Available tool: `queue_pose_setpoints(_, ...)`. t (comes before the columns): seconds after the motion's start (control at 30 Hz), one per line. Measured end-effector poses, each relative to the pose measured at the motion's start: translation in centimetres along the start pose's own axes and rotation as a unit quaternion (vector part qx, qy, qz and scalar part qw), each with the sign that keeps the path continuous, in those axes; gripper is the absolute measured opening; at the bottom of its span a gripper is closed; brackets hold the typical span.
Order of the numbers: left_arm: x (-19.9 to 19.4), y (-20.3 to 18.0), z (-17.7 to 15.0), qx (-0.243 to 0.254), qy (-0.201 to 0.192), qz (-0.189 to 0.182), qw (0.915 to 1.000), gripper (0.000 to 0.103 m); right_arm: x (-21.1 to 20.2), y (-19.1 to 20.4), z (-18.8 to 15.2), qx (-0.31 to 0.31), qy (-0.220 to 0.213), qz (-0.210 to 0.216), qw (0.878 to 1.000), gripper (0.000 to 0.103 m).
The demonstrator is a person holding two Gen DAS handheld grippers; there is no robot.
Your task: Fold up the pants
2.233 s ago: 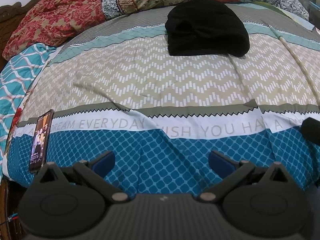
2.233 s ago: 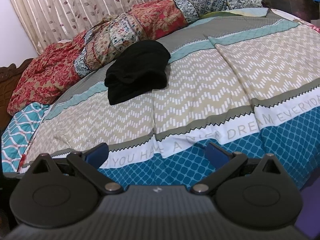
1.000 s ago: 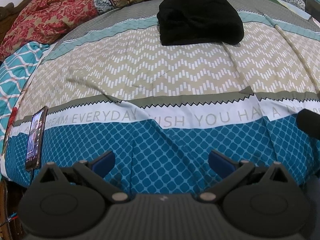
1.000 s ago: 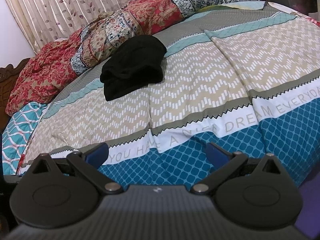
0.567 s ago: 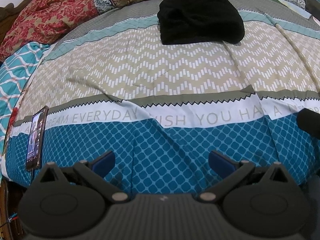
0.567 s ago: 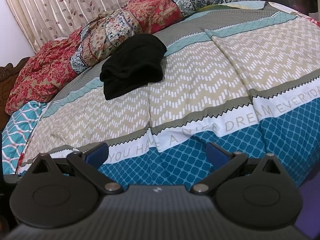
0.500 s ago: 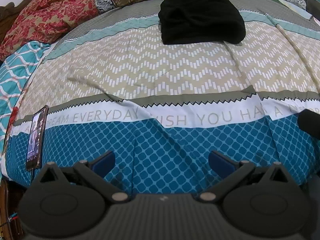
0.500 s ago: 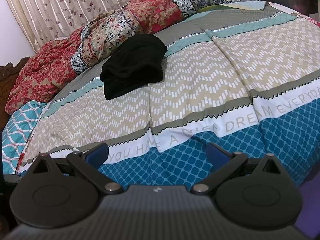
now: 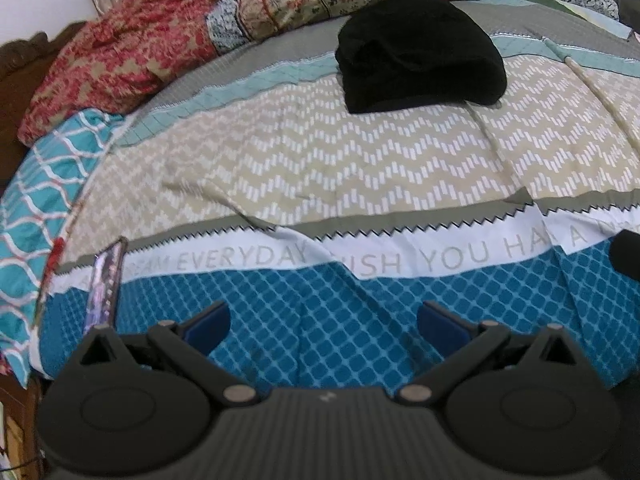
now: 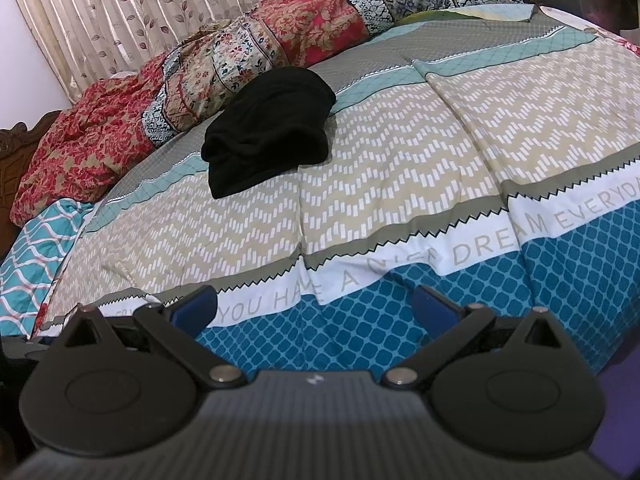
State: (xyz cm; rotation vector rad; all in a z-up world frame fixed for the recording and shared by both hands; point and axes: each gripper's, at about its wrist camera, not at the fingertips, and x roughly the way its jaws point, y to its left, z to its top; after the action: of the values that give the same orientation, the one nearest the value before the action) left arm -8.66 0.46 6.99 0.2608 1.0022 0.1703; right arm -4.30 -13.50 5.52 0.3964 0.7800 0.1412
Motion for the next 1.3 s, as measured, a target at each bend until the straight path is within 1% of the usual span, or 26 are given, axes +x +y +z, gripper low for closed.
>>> queue_pose_setpoints(0.1, 0.1, 0.0, 0.1, 0.003, 0.000, -0.001, 1.0000, 0.103, 0.0, 0.0, 0.0, 0.000, 0.000, 0.000, 1.000, 0.103)
queue_pose_setpoints(0.23, 0.5, 0.0, 0.0, -0.001, 0.017, -0.021, 0.9996, 0.103, 0.0, 0.0, 0.0, 0.000, 0.000, 0.000, 1.000, 0.103)
queue_pose_setpoints(0.4, 0.9, 0.2, -0.2, -0.012, 0.040, -0.056, 0.9975, 0.103, 0.0, 0.0, 0.0, 0.001, 0.000, 0.000, 1.000, 0.103)
queue_pose_setpoints(0.57, 1.0, 0.0, -0.4, -0.014, 0.050, -0.072, 0.9960, 0.103, 0.1, 0.0, -0.1, 0.001, 0.001, -0.001, 1.000, 0.103)
queue_pose_setpoints(1.07, 1.6, -0.1, -0.7, -0.014, 0.062, -0.070, 0.9955, 0.103, 0.3, -0.1, -0.3, 0.000, 0.003, -0.001, 1.000, 0.103)
queue_pose_setpoints(1.3, 1.6, -0.4, -0.8, -0.006, 0.058, -0.063, 0.9963, 0.103, 0.4, -0.4, -0.4, 0.001, 0.006, -0.001, 1.000, 0.103)
